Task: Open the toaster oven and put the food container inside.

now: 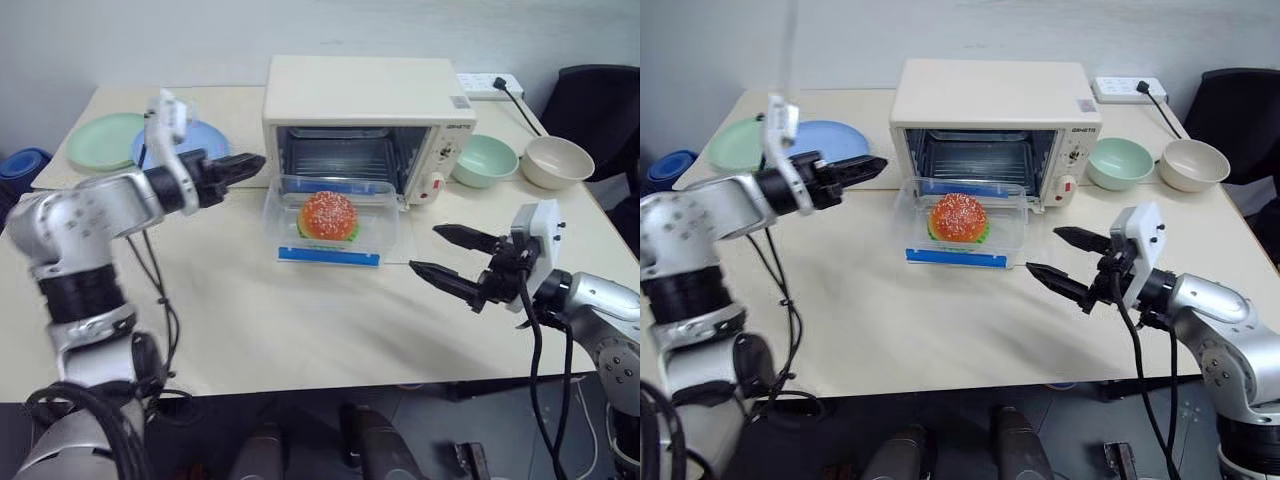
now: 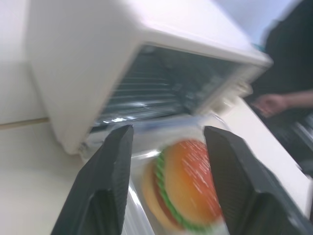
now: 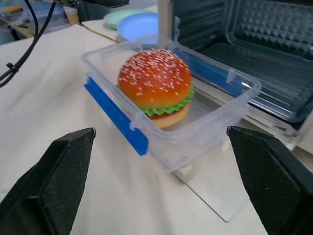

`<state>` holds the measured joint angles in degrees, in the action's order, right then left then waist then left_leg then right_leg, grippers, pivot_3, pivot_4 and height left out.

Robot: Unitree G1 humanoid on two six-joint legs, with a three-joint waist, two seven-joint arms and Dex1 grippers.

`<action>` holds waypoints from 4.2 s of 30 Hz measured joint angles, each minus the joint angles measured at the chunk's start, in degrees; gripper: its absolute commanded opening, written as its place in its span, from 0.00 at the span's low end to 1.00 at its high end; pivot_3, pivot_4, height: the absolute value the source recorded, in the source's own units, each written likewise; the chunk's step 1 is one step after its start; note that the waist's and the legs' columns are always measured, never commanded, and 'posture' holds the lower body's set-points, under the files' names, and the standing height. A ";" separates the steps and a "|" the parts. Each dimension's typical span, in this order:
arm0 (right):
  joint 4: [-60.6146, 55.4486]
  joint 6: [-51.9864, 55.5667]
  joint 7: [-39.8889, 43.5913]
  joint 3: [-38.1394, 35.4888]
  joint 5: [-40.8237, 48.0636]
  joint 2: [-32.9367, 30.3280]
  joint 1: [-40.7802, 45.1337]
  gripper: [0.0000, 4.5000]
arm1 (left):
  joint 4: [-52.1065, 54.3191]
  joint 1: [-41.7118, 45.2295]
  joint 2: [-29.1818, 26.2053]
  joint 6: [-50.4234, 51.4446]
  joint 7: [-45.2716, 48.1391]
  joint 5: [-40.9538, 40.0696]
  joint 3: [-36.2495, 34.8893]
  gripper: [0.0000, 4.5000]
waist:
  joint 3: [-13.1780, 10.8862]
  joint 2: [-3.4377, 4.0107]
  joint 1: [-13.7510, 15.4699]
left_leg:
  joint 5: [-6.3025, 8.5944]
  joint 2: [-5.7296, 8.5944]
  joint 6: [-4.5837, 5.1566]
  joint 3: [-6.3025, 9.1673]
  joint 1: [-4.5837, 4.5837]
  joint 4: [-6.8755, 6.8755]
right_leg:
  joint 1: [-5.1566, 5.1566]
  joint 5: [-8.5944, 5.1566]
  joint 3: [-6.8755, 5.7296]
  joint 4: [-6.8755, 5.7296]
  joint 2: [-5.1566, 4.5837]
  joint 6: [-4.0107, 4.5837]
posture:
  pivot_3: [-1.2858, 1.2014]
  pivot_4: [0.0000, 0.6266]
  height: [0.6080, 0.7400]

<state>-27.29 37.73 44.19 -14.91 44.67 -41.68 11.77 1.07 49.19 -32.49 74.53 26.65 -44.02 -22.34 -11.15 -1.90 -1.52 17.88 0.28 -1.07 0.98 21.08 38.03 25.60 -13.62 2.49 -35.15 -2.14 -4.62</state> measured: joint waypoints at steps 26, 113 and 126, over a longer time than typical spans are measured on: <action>18.24 -5.02 -11.25 21.11 -20.65 16.60 16.26 0.01 | -8.87 -6.38 4.06 -40.14 16.32 23.48 27.16 0.00 | 0.00 0.00 0.06 | -0.01 0.08 0.37 -0.03 0.07 0.10 | -0.06 0.05 -0.04 0.06 -0.06 -0.07 | 0.52 0.24 1.00; 25.57 -6.23 -5.31 18.07 -29.72 19.40 20.87 0.01 | -2.30 -7.20 0.30 -36.18 25.29 17.48 19.15 0.00 | 0.01 0.05 -3.05 | -0.03 -0.01 0.38 -0.75 0.39 0.00 | 0.90 0.15 0.83 -0.71 0.12 -0.19 | 0.52 0.24 1.00; 27.94 -6.27 -6.36 19.04 -30.38 20.97 23.98 0.01 | -12.80 -7.02 1.77 -42.57 21.93 27.01 26.40 0.00 | 0.01 0.05 -0.67 | -0.04 0.05 0.39 -0.78 0.37 0.08 | 0.86 0.15 0.78 -0.54 0.13 -0.18 | 0.52 0.24 1.00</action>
<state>0.66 31.46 37.83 4.14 14.28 -20.71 35.75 -11.74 42.17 -30.72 31.96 48.57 -17.01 4.06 -11.14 -1.85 -2.20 17.84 0.33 -0.68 0.20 21.45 38.10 26.46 -13.48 3.26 -35.69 -2.02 -4.80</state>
